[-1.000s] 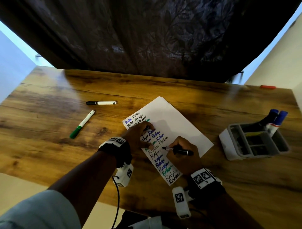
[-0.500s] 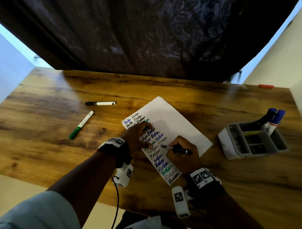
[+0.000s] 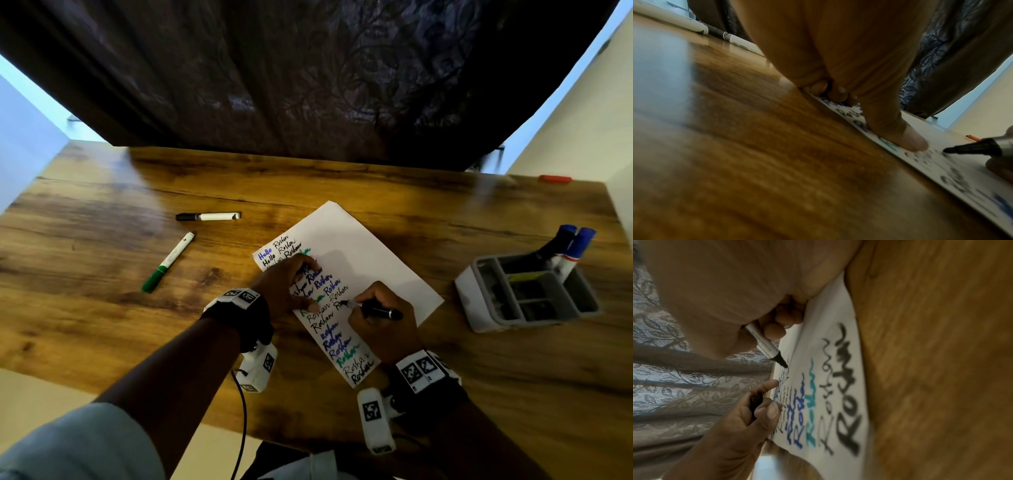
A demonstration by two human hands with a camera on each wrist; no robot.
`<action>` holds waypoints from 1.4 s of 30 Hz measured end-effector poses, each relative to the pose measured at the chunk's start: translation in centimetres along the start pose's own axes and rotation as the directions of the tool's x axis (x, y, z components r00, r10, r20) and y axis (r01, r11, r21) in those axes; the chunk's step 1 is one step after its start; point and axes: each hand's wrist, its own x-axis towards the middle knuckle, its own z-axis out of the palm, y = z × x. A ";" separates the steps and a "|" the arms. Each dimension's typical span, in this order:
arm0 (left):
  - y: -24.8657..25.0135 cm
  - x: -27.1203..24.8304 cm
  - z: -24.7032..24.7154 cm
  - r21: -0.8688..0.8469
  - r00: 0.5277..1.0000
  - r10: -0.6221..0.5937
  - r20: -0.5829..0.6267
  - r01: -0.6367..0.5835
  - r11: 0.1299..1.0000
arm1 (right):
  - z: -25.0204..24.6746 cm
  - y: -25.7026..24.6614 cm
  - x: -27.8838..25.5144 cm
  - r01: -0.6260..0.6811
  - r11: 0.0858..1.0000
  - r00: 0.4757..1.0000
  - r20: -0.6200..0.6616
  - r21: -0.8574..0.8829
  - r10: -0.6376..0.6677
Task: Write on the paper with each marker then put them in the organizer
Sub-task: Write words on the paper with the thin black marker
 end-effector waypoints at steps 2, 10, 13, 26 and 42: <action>0.0 0.0 0.0 0.001 1.000 -0.003 0.002 0.003 1.000 | 0.0 0.0 0.1 -0.010 1.000 1.000 -0.005 0.004 0.010; -0.2 0.0 0.0 -0.017 1.000 -0.005 0.005 0.005 1.000 | 0.0 0.1 0.1 0.007 1.000 1.000 -0.015 0.009 -0.007; -0.2 0.1 0.0 -0.022 1.000 0.004 0.000 -0.004 1.000 | 0.2 0.1 0.1 0.016 1.000 0.999 -0.032 0.024 -0.015; -0.2 0.0 0.0 0.008 1.000 0.025 -0.007 -0.025 1.000 | 0.0 0.0 0.0 -0.011 1.000 0.997 -0.072 0.015 0.012; -0.2 0.1 0.1 -0.015 1.000 0.019 -0.014 -0.020 1.000 | 0.0 -0.1 0.1 0.003 1.000 0.997 -0.082 0.013 -0.002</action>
